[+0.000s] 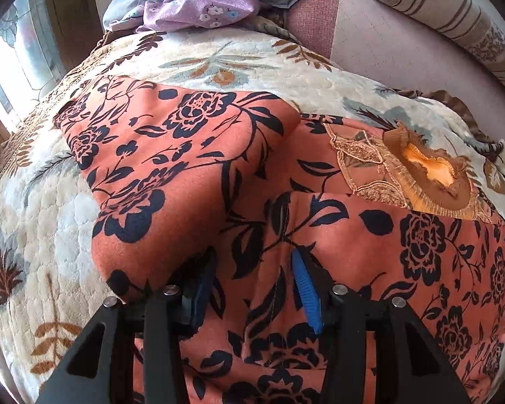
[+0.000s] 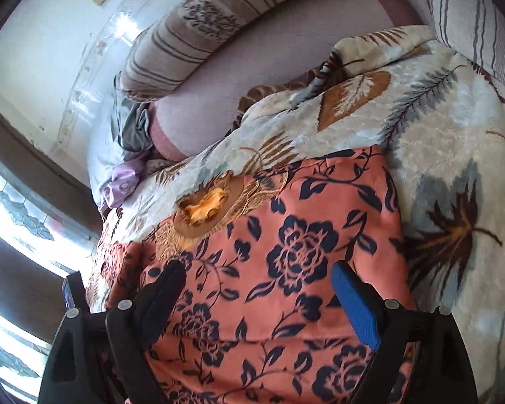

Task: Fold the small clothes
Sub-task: 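Move the left tool to the other sleeve and grasp its cuff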

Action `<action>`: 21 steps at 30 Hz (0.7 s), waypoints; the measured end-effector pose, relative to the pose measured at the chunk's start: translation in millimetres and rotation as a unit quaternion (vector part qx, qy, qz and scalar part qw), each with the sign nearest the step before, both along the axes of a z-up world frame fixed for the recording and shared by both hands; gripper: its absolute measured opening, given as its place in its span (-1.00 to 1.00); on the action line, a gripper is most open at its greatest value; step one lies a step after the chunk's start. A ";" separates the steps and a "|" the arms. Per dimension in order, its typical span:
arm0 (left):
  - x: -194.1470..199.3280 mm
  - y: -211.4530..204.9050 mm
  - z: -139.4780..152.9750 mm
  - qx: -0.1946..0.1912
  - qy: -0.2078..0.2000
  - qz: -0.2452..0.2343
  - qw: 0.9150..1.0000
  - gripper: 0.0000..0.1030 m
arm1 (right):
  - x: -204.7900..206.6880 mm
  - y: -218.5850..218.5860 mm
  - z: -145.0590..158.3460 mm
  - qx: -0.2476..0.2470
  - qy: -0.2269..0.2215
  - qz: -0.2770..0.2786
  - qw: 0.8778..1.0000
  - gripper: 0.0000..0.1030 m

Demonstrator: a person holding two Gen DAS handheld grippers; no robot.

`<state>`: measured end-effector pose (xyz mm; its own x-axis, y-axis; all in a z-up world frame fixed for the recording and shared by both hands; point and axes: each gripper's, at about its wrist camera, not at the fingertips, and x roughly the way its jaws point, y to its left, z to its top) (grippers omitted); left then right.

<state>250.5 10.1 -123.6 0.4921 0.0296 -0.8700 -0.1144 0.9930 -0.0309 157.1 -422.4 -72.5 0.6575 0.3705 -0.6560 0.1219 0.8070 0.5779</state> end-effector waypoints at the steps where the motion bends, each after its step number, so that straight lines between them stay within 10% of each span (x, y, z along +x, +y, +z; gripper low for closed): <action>1: -4.8 -2.0 7.8 -0.011 -0.016 -0.009 1.000 -0.05 | -7.5 5.5 0.7 0.004 -0.001 0.007 1.000 0.75; 4: -10.0 -12.5 17.7 0.010 -0.040 -0.027 0.999 0.13 | -16.7 13.6 0.4 0.005 -0.004 0.018 1.000 0.75; 6: 2.0 -17.1 -5.2 0.024 0.014 -0.038 0.999 0.26 | -11.1 10.6 -7.8 0.003 0.004 0.009 1.000 0.75; 10: -1.9 -18.3 6.6 0.047 0.032 -0.058 0.997 0.29 | 17.1 -17.5 -61.7 0.032 0.103 -0.061 0.992 0.75; 21: -94.9 78.8 96.5 -0.070 -0.092 -0.011 0.993 0.36 | -32.0 21.4 -23.2 -0.041 0.025 -0.038 0.998 0.75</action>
<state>155.6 88.9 -27.2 0.6429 -0.0975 -0.7597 -0.0730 0.9796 -0.1874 125.1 -401.0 -95.7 0.6478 0.2640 -0.7146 0.2113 0.8390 0.5014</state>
